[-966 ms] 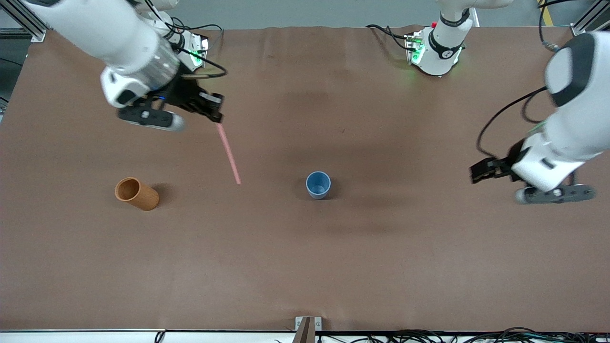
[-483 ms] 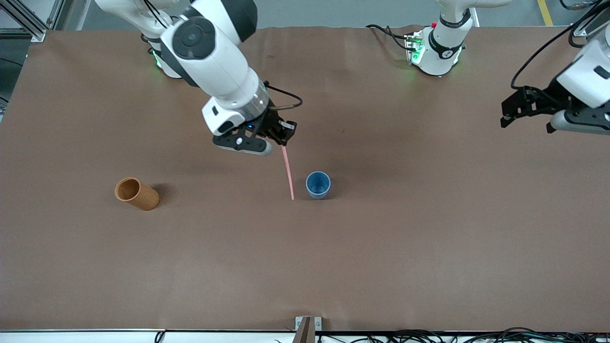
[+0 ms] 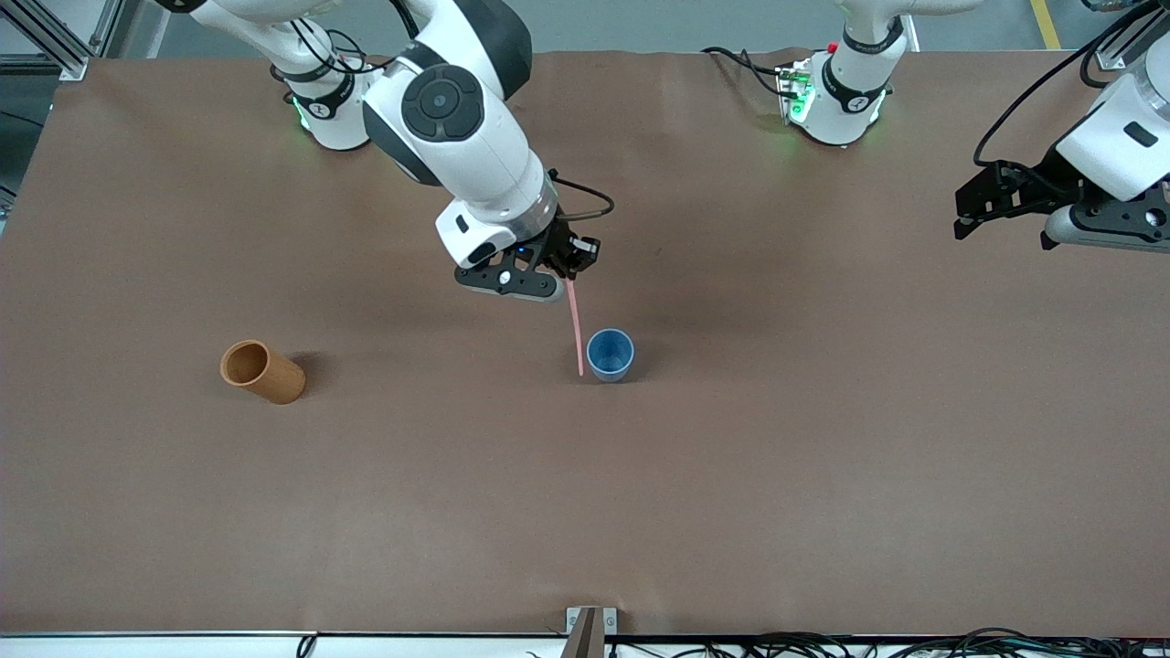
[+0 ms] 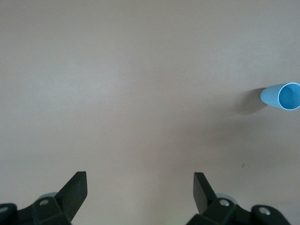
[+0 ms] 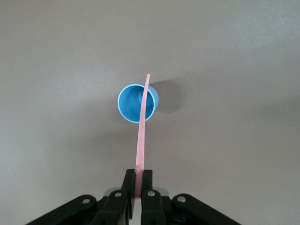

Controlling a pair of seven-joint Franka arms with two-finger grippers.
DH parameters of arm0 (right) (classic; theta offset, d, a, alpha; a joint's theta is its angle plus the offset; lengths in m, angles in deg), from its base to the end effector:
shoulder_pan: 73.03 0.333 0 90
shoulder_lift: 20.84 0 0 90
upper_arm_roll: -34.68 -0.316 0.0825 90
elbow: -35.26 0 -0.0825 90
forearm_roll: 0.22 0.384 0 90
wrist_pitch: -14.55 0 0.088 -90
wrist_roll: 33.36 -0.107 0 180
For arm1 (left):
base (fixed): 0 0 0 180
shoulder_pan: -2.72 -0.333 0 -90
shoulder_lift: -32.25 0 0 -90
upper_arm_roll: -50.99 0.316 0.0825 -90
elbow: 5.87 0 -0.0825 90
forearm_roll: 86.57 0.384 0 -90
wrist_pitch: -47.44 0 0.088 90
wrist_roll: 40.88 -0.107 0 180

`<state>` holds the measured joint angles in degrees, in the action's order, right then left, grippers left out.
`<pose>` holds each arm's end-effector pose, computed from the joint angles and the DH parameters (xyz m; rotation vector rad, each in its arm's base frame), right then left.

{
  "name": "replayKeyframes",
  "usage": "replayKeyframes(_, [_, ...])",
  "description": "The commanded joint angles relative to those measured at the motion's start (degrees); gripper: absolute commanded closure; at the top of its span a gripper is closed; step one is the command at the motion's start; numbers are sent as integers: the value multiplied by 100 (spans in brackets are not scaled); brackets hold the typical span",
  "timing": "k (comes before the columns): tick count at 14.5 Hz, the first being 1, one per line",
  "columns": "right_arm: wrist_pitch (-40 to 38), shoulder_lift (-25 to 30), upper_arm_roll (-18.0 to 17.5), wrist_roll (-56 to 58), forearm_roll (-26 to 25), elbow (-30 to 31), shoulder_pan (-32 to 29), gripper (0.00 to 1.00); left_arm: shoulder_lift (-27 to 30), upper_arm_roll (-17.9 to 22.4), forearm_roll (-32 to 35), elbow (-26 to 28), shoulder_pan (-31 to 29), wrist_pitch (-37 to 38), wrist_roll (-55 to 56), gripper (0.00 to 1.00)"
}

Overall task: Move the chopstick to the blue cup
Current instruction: 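Carry the pink stick over the blue cup with the right gripper, then lower the pink stick into the blue cup with the right gripper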

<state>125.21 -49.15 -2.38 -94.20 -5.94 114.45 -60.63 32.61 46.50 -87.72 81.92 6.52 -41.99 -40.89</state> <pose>0.5213 0.4638 0.4868 -2.8845 0.3641 0.1001 0.5460 -0.0819 0.6453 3.1109 -0.2266 0.0521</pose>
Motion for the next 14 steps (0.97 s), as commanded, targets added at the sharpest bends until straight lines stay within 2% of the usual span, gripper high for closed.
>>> replayKeyframes(1, [-80, -87, -152, -182, -88, -150, 0, 99, 43, 9, -17, 11, -10, -67, 2, 0])
replayKeyframes(7, [-45, -271, -223, -349, -114, -115, 122, 99, -1, 18, -25, -95, -19, -67, 1, 0])
replayKeyframes(11, [341, -482, -223, -341, -149, -97, 166, 98, -36, 27, -43, -121, -19, 13, -24, 0])
replayKeyframes(14, [351, -588, -223, -341, -368, 16, 210, 98, -36, 27, -43, -121, -36, 13, -78, 0])
